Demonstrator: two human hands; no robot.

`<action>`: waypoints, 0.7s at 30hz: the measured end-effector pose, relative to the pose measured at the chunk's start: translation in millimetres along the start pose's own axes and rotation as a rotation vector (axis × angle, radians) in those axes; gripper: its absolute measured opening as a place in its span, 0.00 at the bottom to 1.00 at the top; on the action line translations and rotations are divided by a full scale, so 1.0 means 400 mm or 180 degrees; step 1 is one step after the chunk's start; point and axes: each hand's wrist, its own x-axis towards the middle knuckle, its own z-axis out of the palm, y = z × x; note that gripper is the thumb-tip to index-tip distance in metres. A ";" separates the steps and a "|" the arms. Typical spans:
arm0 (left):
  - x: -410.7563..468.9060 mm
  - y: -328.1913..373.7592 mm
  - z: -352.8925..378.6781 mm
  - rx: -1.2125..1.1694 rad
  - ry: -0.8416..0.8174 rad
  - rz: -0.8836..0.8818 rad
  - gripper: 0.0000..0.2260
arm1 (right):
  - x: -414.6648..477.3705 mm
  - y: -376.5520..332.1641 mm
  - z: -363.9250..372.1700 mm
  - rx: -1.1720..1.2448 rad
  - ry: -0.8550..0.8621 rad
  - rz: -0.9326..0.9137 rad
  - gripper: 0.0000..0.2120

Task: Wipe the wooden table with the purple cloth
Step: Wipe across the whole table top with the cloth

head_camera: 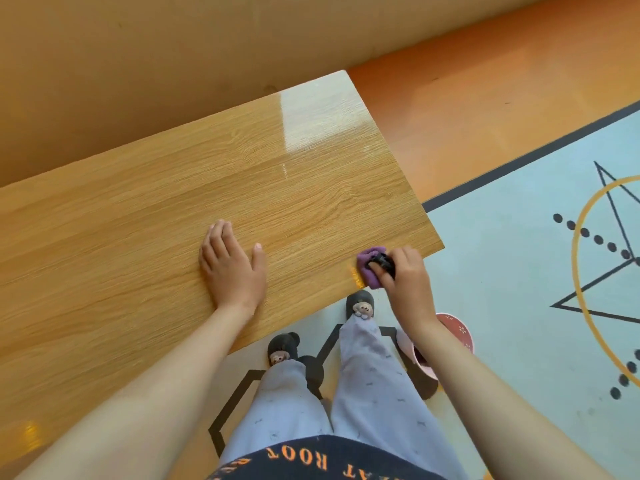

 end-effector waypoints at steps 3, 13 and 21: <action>-0.001 0.040 -0.017 -0.0108 0.0069 -0.0128 0.27 | 0.061 0.091 -0.073 -0.0081 -0.0095 -0.0137 0.07; 0.030 0.334 0.101 -0.0483 0.0132 -0.0230 0.25 | 0.190 0.268 -0.177 -0.0229 -0.0631 -0.1068 0.10; 0.037 0.349 0.135 -0.0104 0.0342 -0.0345 0.26 | 0.404 0.244 -0.134 -0.0190 -0.1170 -0.2005 0.16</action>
